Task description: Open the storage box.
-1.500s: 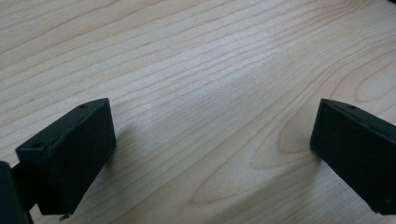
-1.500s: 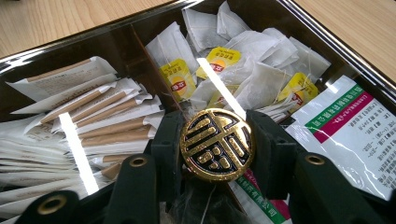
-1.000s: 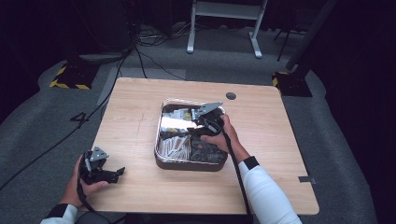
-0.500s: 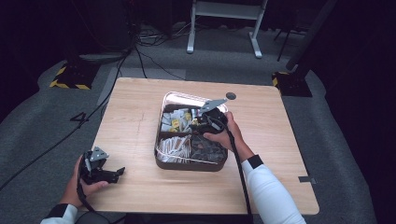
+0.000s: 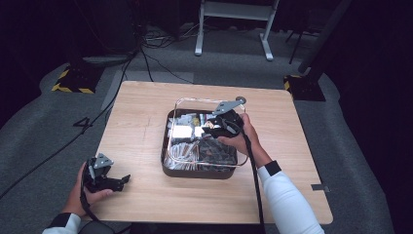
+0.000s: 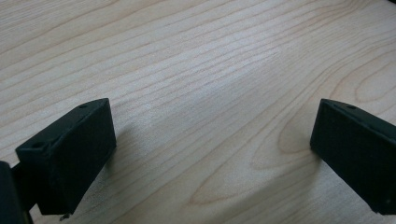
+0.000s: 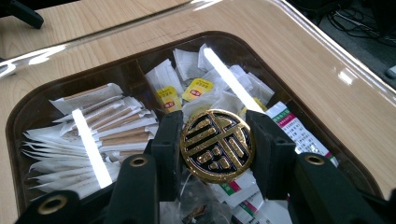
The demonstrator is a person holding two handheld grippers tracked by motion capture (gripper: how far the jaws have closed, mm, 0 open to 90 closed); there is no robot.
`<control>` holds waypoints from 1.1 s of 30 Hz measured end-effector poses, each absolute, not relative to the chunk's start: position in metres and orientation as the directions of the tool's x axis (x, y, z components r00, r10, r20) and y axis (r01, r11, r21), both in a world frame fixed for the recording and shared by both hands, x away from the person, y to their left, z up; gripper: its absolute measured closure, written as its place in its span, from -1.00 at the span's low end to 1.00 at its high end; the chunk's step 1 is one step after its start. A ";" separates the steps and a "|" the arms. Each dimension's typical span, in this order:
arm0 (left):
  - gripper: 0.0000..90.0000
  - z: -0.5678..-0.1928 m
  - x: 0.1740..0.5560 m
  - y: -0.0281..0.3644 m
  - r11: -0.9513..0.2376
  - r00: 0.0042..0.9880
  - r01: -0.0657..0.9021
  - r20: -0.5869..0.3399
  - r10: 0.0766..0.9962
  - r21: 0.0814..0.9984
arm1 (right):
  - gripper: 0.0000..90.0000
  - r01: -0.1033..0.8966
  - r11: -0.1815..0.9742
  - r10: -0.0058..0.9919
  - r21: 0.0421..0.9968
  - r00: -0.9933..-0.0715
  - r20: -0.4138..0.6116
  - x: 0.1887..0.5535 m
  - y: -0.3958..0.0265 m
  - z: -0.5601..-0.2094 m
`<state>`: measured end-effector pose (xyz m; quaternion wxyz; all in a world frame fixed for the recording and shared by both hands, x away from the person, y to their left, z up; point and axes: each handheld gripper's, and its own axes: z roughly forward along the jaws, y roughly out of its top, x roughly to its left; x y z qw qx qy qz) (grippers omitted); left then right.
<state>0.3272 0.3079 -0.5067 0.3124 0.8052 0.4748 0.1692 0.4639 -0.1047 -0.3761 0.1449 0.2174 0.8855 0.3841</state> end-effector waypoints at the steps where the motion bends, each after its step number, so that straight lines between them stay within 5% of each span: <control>1: -0.99 -0.507 0.327 0.308 -0.354 0.492 0.659 -0.024 0.870 0.664 | 0.32 0.274 0.610 0.496 0.743 -0.863 -0.090 0.464 -0.105 -0.376; 33: -0.99 -0.507 0.327 0.308 -0.354 0.492 0.659 -0.024 0.870 0.664 | 0.32 0.315 0.539 0.603 0.781 -0.792 -0.097 0.454 -0.190 -0.359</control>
